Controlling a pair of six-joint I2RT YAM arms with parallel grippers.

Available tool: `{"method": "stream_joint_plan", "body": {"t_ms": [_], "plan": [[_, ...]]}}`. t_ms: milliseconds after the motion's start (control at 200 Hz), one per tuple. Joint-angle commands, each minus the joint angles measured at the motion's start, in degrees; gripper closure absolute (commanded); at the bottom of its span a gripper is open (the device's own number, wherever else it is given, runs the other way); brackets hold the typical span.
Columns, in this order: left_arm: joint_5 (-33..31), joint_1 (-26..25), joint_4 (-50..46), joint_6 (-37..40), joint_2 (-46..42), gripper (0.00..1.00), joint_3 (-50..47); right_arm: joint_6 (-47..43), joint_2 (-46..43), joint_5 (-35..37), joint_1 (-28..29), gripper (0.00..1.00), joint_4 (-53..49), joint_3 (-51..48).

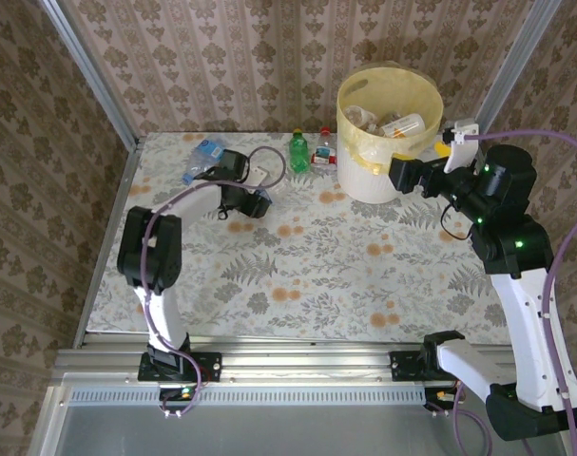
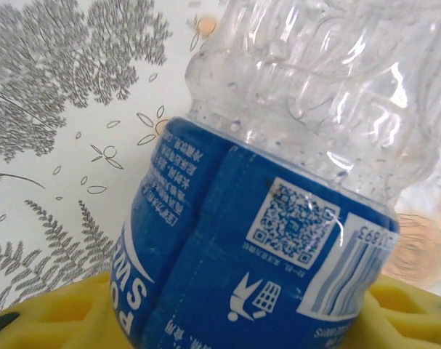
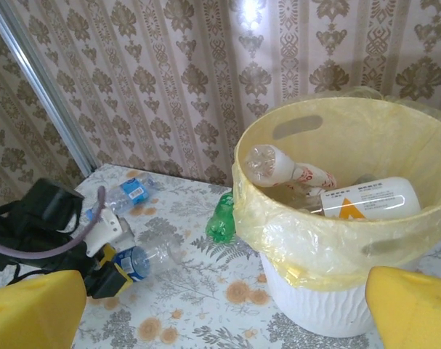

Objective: Throw the plastic bottles in the bin

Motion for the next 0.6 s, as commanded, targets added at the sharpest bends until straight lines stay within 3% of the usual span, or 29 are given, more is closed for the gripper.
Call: {"method": "stream_joint_plan", "body": {"t_ms": [0, 460, 595], "plan": [[5.22, -0.89, 10.29, -3.73, -6.96, 0.52, -5.47, 1.51, 0.00, -2.11, 0.00, 0.00, 1.17, -0.83], [14.80, -3.84, 30.62, -15.36, -23.10, 0.53, -18.76, 3.36, 1.27, -5.28, 0.02, 0.00, 1.70, -1.67], [15.28, -7.90, 32.05, -16.44, -25.81, 0.54, -19.29, 4.29, 1.73, -6.50, 0.02, 0.00, 2.24, -2.10]]}}
